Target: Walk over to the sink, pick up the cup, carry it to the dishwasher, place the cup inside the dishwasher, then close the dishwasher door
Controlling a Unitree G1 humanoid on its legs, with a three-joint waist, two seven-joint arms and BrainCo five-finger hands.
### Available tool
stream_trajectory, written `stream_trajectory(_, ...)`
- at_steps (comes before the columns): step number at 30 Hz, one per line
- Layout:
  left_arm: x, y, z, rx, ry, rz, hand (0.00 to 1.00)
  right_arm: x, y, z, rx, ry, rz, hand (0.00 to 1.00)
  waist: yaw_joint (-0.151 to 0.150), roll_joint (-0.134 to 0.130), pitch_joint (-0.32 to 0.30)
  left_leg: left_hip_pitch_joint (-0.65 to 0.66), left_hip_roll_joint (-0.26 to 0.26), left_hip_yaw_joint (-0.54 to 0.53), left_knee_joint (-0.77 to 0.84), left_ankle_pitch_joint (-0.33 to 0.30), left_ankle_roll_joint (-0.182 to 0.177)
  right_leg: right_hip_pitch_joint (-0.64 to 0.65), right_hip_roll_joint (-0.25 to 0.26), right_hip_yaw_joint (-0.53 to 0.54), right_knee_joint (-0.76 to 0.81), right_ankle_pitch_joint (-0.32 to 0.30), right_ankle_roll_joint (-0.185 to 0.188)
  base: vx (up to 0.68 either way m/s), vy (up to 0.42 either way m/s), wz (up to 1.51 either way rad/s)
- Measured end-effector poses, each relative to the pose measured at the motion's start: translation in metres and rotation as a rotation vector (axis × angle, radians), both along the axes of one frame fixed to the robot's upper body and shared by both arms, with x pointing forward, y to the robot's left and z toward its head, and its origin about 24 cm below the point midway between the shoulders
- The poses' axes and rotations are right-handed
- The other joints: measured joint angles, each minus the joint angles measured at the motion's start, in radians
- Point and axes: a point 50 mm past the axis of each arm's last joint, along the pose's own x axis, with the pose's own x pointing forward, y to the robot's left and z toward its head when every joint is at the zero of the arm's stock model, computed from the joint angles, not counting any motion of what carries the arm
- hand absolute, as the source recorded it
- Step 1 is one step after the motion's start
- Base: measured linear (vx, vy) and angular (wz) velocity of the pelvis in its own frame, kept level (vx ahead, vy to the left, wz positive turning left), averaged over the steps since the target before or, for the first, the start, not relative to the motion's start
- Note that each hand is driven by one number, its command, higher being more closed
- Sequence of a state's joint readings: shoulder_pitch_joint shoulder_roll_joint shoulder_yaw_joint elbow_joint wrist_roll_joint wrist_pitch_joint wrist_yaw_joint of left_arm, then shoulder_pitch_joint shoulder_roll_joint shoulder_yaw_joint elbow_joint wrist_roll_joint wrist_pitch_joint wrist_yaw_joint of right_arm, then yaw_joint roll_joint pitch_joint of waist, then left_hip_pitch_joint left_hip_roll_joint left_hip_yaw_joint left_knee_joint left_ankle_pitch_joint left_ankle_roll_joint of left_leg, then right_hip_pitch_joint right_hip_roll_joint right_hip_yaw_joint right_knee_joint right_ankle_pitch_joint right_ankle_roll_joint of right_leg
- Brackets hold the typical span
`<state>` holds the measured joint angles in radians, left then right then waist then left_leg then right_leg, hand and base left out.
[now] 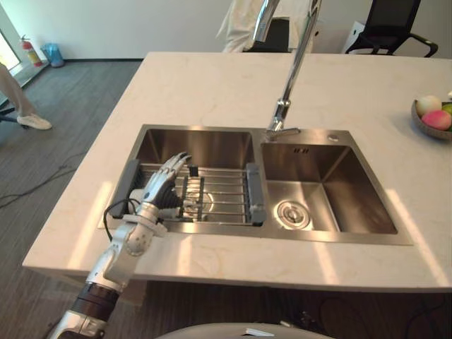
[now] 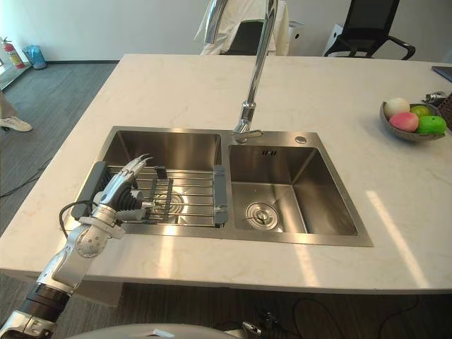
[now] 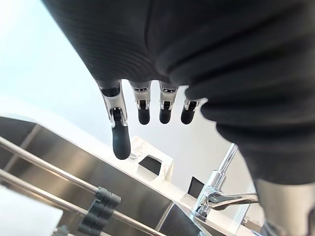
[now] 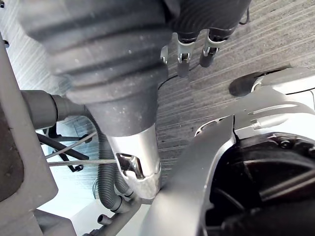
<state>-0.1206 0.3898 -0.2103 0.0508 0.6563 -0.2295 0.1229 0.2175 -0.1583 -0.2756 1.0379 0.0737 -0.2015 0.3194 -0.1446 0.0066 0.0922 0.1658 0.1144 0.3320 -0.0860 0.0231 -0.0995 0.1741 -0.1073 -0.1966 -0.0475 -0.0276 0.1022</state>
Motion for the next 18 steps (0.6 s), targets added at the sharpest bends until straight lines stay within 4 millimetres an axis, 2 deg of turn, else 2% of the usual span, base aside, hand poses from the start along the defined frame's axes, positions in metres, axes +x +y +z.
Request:
stream_trajectory(4, 0.009, 0.008, 0.015, 0.131, -0.071, 0.001, 0.00, 0.000, -0.001, 0.000, -0.001, 0.000, 0.001, 0.00, -0.001, 0.003, -0.002, 0.001, 0.000, 0.001, 0.000, 0.000, 0.000, 0.000, 0.000, 0.001, -0.001, 0.000, 0.000, 0.00, 0.000, 0.00)
stream_trajectory(9, 0.030, 0.028, 0.061, 0.301, -0.227, 0.006, 0.00, 0.000, -0.002, 0.000, -0.004, 0.000, 0.002, 0.00, -0.002, 0.007, -0.004, 0.001, 0.000, 0.006, 0.000, 0.000, 0.000, 0.000, 0.000, 0.004, -0.004, 0.002, 0.001, 0.00, 0.000, 0.00)
stream_trajectory(11, 0.034, 0.034, 0.071, 0.345, -0.256, 0.007, 0.00, 0.000, -0.003, 0.001, -0.006, 0.000, 0.003, 0.00, -0.002, 0.012, -0.005, 0.002, 0.000, 0.012, 0.000, -0.001, 0.000, 0.000, 0.000, 0.009, -0.005, 0.002, 0.001, 0.00, -0.001, -0.06)
stream_trajectory(15, 0.038, 0.049, 0.081, 0.407, -0.269, 0.030, 0.00, 0.000, -0.004, 0.001, -0.008, -0.002, 0.005, 0.00, -0.004, 0.022, -0.005, 0.008, 0.000, 0.024, 0.000, -0.001, -0.001, 0.000, 0.000, 0.019, -0.006, 0.002, 0.001, -0.01, -0.016, -0.08)
stream_trajectory(18, 0.038, 0.048, 0.081, 0.442, -0.248, 0.003, 0.00, 0.000, -0.005, 0.001, -0.008, 0.002, 0.005, 0.00, -0.002, 0.025, -0.005, 0.008, 0.000, 0.023, 0.000, -0.001, -0.001, 0.000, 0.000, 0.018, -0.006, 0.002, 0.001, 0.00, 0.000, 0.00)
